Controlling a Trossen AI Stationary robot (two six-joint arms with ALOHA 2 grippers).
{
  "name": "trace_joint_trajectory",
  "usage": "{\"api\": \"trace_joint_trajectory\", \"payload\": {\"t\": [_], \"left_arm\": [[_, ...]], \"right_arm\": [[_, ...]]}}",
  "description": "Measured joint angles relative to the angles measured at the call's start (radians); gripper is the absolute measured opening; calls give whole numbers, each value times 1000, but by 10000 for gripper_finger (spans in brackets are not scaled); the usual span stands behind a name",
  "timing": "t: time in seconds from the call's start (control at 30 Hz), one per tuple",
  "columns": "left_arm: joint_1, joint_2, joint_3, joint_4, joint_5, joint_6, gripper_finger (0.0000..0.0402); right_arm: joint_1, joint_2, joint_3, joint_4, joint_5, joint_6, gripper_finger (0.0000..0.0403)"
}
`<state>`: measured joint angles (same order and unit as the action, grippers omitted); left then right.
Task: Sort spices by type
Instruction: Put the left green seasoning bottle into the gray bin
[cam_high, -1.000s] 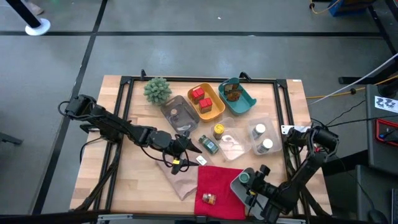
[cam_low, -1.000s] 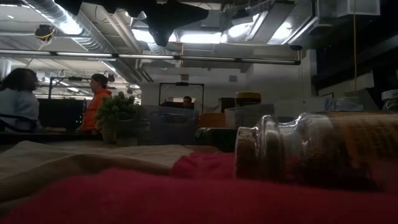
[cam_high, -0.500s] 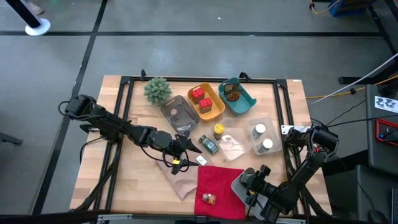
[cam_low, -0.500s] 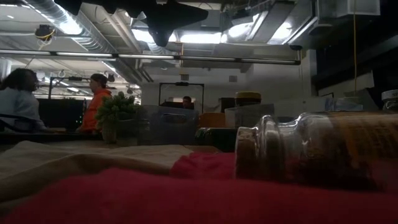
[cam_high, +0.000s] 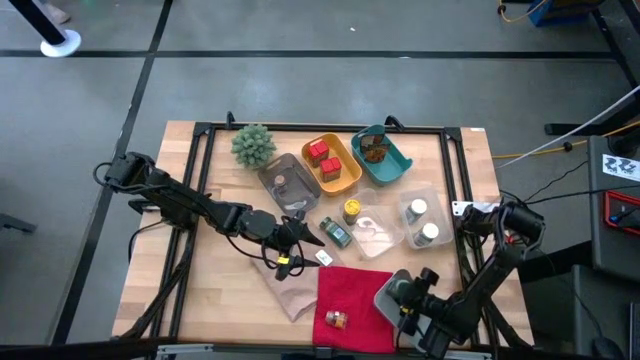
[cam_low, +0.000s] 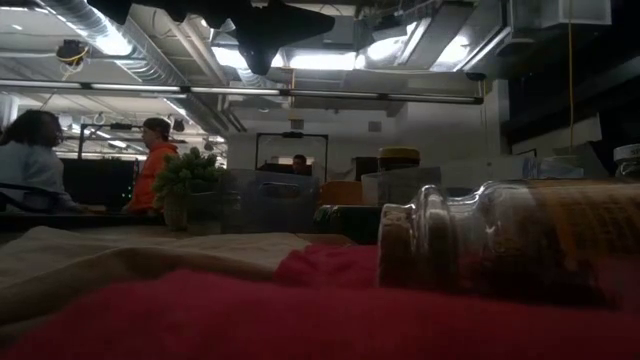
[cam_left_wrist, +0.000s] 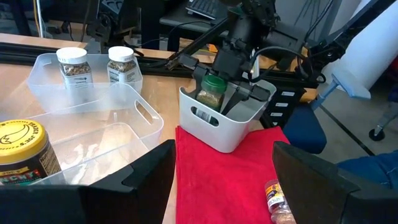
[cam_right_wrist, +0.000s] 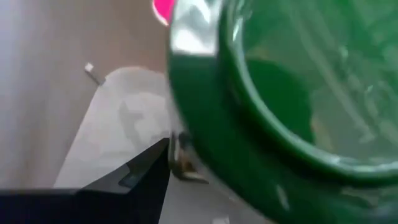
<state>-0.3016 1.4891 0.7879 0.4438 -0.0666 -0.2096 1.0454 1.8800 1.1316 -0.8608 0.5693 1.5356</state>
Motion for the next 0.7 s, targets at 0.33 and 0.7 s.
{"api": "trace_joint_trajectory", "payload": {"t": [0.33, 0.7], "left_arm": [[0, 0, 0, -8, 0, 0, 251], [0, 0, 0, -73, 0, -45, 251]], "right_arm": [[0, -77, 1, -3, -85, 0, 234], [1, -198, 1, -1, -191, 0, 234]]}}
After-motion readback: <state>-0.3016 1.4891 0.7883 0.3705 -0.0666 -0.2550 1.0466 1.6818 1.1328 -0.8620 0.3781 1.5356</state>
